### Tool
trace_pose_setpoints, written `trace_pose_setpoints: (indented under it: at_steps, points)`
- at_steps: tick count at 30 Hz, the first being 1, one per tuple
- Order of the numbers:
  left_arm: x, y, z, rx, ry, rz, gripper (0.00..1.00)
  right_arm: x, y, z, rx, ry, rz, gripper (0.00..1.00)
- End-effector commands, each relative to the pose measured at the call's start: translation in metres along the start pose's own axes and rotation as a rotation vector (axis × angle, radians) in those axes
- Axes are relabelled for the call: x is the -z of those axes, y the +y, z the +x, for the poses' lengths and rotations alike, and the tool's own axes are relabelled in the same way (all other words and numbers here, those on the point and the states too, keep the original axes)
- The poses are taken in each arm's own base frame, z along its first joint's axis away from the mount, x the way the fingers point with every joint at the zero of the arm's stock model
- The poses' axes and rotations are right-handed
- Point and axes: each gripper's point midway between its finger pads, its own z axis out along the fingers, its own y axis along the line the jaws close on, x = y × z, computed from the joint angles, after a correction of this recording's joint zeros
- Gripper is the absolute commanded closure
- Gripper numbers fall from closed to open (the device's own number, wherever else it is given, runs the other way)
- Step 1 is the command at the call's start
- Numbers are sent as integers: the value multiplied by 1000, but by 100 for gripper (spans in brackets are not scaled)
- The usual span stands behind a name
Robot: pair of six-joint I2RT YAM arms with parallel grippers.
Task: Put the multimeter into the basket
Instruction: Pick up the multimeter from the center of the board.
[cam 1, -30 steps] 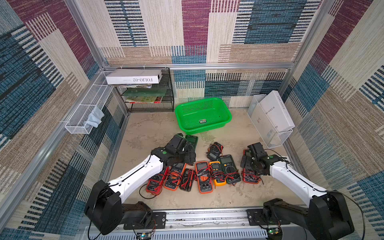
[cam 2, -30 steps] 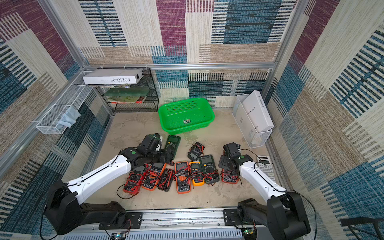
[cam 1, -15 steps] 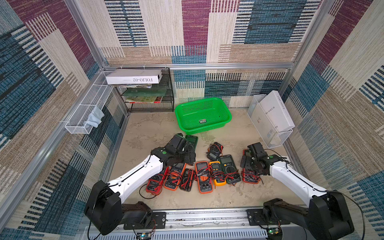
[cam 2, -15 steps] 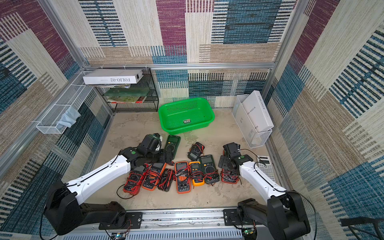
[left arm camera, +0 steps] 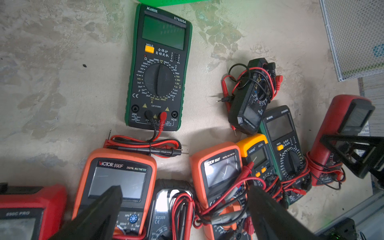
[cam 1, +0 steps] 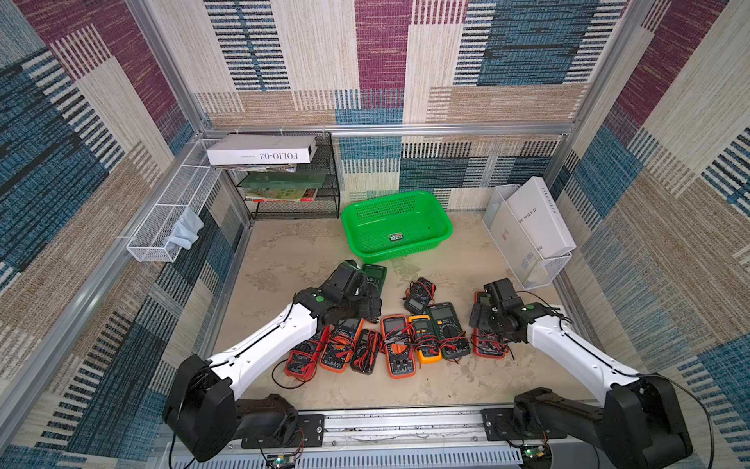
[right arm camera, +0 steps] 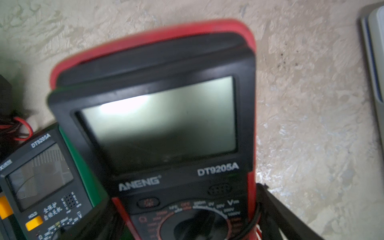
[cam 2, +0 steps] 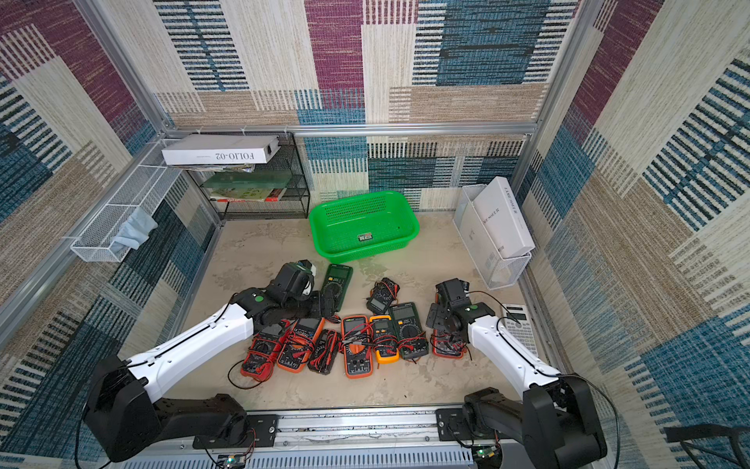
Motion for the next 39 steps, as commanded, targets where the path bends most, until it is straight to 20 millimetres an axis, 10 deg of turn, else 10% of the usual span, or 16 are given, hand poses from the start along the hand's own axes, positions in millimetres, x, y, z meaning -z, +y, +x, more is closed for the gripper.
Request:
trace_pose_setpoints:
  at_steps: [1,39]
  points:
    - [3,0,-4,-6,-14,-7,1,0,2,-5,4,-23,-5,20]
    - [14,5,-13,-39,-58,-42,1,10,2,-14,6,-62,-15,27]
